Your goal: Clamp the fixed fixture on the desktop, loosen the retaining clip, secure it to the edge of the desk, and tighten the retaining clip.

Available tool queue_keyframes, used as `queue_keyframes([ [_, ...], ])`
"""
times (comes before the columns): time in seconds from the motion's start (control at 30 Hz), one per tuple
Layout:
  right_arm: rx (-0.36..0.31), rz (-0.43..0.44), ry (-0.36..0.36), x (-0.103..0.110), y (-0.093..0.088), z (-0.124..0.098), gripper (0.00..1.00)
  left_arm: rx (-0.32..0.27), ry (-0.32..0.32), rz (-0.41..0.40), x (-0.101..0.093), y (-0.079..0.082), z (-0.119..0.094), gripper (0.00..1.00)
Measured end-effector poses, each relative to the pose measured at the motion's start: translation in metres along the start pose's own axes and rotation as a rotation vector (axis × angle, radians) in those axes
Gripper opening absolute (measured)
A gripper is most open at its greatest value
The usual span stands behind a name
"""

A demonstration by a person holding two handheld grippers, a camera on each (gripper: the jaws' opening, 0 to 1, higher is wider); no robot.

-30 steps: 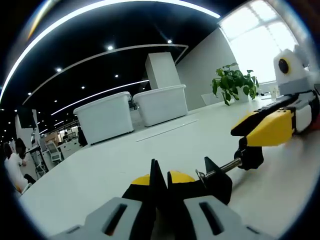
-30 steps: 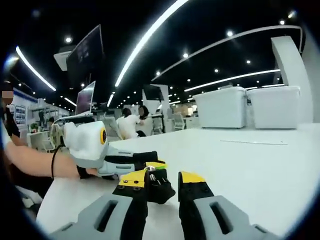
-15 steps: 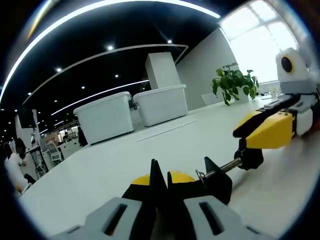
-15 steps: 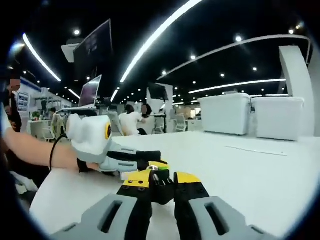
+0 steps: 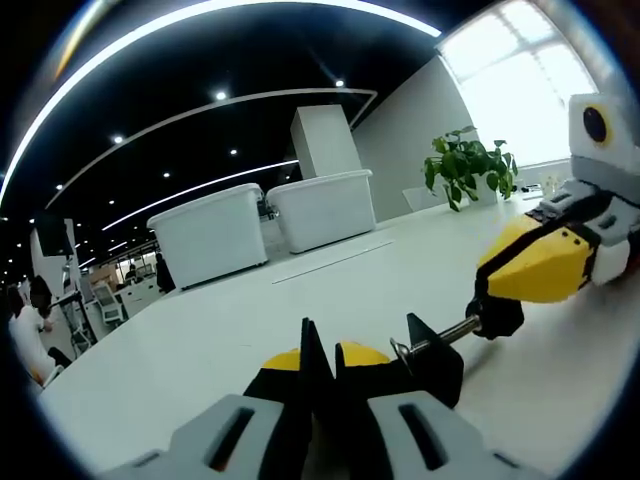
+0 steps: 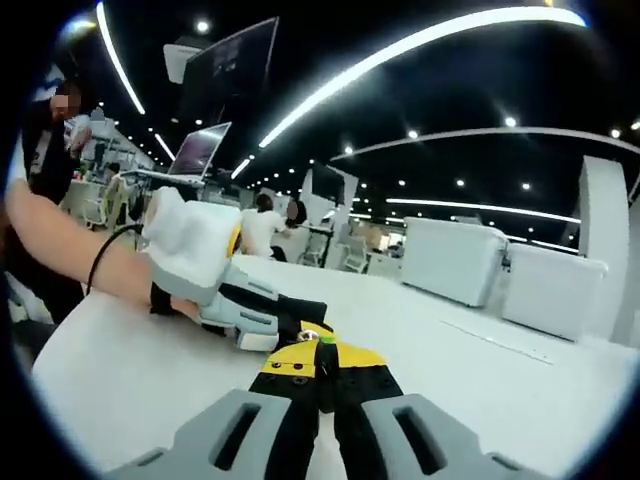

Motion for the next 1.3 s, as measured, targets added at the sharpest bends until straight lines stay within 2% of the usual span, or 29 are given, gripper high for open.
queue_keyframes([
  [0.03, 0.001, 0.007, 0.001, 0.0, 0.0, 0.0, 0.05, 0.0, 0.0, 0.0, 0.0, 0.0, 0.0, 0.09],
  [0.13, 0.005, 0.018, -0.003, -0.003, -0.002, 0.001, 0.19, 0.0, 0.0, 0.001, 0.0, 0.0, 0.0, 0.09],
  [0.17, 0.033, 0.037, -0.004, -0.004, -0.006, 0.001, 0.26, 0.001, 0.001, -0.001, 0.0, 0.0, 0.0, 0.09],
  [0.2, 0.101, 0.062, -0.008, -0.004, -0.016, 0.001, 0.29, 0.001, 0.0, -0.001, -0.001, 0.0, -0.001, 0.09],
  [0.27, 0.212, 0.044, 0.007, -0.004, -0.034, 0.005, 0.27, 0.001, 0.0, 0.0, -0.001, 0.0, -0.001, 0.09],
  [0.3, 0.175, 0.04, 0.005, -0.005, -0.029, 0.009, 0.27, 0.001, 0.0, 0.0, -0.001, 0.0, 0.0, 0.09],
  [0.33, 0.186, 0.039, 0.026, 0.0, -0.028, 0.006, 0.27, 0.0, 0.0, 0.0, -0.001, 0.0, 0.0, 0.09],
  [0.43, 0.118, 0.144, 0.023, -0.001, -0.017, 0.0, 0.27, 0.0, 0.0, 0.0, -0.001, 0.0, -0.001, 0.09],
  [0.5, 0.048, 0.233, 0.015, -0.008, -0.007, -0.002, 0.27, 0.0, 0.0, 0.0, -0.001, 0.0, -0.001, 0.09],
  [0.6, 0.008, 0.306, -0.003, -0.012, -0.003, -0.005, 0.26, 0.0, 0.0, 0.001, -0.001, 0.0, -0.001, 0.09],
  [0.77, 0.004, 0.333, 0.003, -0.006, -0.002, -0.003, 0.22, 0.0, -0.001, 0.001, -0.002, 0.0, 0.0, 0.09],
  [0.9, 0.08, 0.295, 0.037, 0.005, -0.01, 0.004, 0.23, 0.0, -0.001, 0.001, -0.001, 0.0, 0.0, 0.09],
  [1.3, 0.062, 0.3, 0.024, -0.005, -0.01, 0.006, 0.23, 0.0, -0.001, 0.001, -0.001, 0.0, 0.0, 0.09],
])
Point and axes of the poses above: the point that each gripper's makers call its tool centre point, and the gripper's own axes: z roughly forward along the fingers, x roughly to its left, y roughly out of its top, the point moved 6 cm from there along -z, roughly backward along the fingers
